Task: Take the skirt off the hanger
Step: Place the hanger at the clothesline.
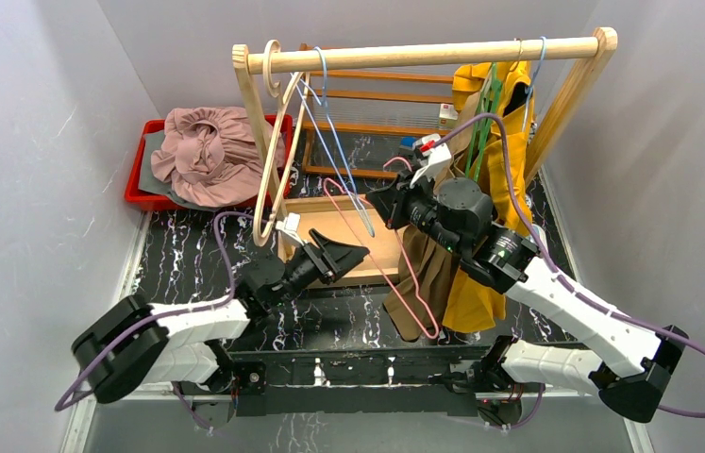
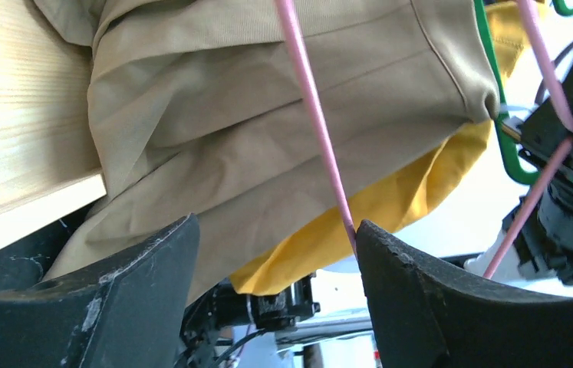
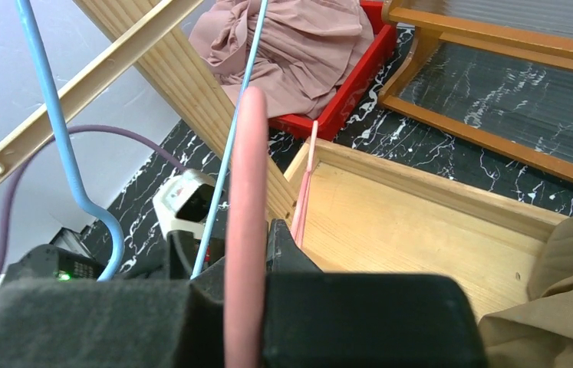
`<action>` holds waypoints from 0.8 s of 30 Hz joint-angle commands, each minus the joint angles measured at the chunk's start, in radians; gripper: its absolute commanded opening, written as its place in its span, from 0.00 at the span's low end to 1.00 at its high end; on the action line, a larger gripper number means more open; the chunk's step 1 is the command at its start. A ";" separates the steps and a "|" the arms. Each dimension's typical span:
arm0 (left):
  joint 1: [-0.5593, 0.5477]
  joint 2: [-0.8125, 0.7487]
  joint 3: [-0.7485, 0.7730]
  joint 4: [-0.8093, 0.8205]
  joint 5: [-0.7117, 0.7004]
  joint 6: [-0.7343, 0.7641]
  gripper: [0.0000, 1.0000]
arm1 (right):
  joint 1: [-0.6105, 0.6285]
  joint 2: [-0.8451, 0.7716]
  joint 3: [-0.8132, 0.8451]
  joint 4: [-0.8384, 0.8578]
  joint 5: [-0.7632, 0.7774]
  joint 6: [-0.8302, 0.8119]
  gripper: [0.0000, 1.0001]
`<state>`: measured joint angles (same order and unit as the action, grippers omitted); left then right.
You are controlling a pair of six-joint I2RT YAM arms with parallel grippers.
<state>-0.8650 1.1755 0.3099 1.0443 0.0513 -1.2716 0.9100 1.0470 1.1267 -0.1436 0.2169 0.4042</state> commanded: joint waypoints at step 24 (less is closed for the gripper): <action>-0.065 0.090 0.100 0.298 -0.281 -0.244 0.00 | -0.002 -0.049 -0.011 -0.149 -0.107 0.091 0.53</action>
<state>-0.9184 1.3067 0.4114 1.2453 -0.1841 -1.4914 0.9092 1.0328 1.0973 -0.2035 0.1261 0.4847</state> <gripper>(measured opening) 0.025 0.513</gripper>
